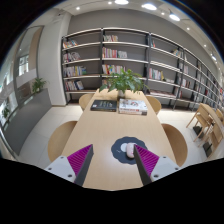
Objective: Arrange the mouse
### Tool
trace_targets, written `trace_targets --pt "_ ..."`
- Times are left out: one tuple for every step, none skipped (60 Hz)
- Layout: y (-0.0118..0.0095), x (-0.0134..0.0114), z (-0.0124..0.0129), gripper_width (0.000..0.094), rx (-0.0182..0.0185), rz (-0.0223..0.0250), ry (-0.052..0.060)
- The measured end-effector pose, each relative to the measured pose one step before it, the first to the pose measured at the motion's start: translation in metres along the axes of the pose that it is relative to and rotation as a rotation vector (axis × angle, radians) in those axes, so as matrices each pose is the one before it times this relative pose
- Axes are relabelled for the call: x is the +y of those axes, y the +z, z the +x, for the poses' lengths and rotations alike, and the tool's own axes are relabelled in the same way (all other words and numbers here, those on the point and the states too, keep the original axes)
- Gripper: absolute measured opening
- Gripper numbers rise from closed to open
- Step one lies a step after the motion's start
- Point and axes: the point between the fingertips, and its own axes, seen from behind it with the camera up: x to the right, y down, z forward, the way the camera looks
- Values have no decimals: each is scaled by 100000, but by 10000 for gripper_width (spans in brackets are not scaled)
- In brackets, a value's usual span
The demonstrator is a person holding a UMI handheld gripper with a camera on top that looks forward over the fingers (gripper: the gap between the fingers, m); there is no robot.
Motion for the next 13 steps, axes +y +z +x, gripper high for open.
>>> trace_targets --pt "-72 -10 -112 810 -194 135 -28" --pt "-515 -22 -463 811 -104 21 -18" --pt "-49 -1 -112 811 -311 60 -26" --pt "-58 -7 -131 810 -313 44 -80" --pt "72 -16 90 809 -268 47 -101" --pt "-22 17 -86 808 -164 -10 -80" --pt "42 -43 -67 808 -70 26 -37" --pt "-6 -27 -42 808 -39 86 -51" --pt "20 -10 -9 810 -31 70 -86" --pt "13 13 -33 810 -87 -34 -123" --pt "19 15 -33 810 -132 -150 -161" --pt "46 45 -55 808 -72 -180 -231" --pt "-88 119 -40 809 3 -228 -215"
